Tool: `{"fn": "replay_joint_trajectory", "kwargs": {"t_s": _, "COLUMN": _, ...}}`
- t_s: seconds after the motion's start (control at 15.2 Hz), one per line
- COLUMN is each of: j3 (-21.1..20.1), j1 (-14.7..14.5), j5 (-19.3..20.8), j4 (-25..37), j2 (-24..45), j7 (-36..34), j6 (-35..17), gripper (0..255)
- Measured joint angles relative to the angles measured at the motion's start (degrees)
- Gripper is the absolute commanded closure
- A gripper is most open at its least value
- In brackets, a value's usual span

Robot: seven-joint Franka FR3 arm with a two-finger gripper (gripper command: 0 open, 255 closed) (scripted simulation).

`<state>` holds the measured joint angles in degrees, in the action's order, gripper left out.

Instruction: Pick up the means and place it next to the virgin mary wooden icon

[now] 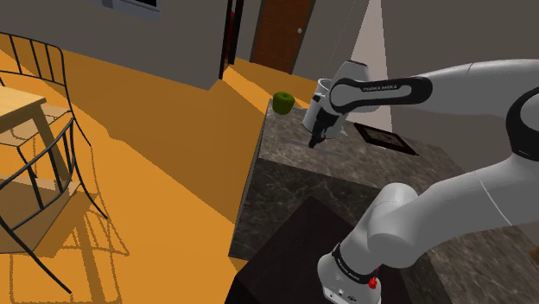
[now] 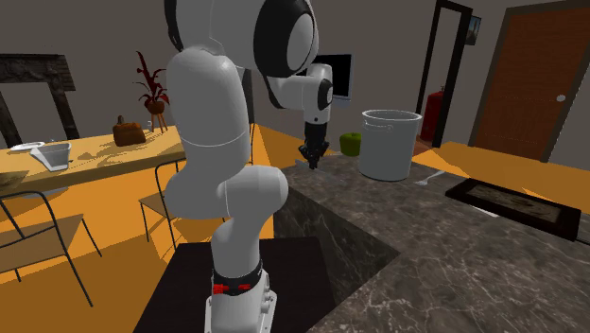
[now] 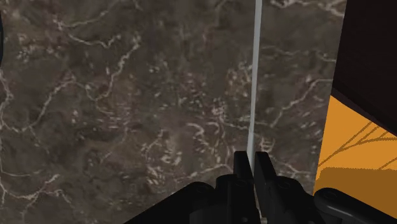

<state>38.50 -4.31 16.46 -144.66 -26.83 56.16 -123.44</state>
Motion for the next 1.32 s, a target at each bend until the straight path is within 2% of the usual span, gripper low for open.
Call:
{"fn": "replay_joint_trajectory", "kwargs": {"t_s": 0.79, "j3": -2.57, "j1": 0.71, "j5": -0.19, "j4": 5.81, "j2": -3.84, "j7": -0.16, "j6": 9.52, "gripper": 255}}
{"fn": "replay_joint_trajectory", "kwargs": {"t_s": 1.32, "j3": 4.61, "j1": 4.78, "j5": 3.46, "j4": 8.14, "j2": -5.23, "j7": 9.34, "j6": 11.61, "gripper": 255}}
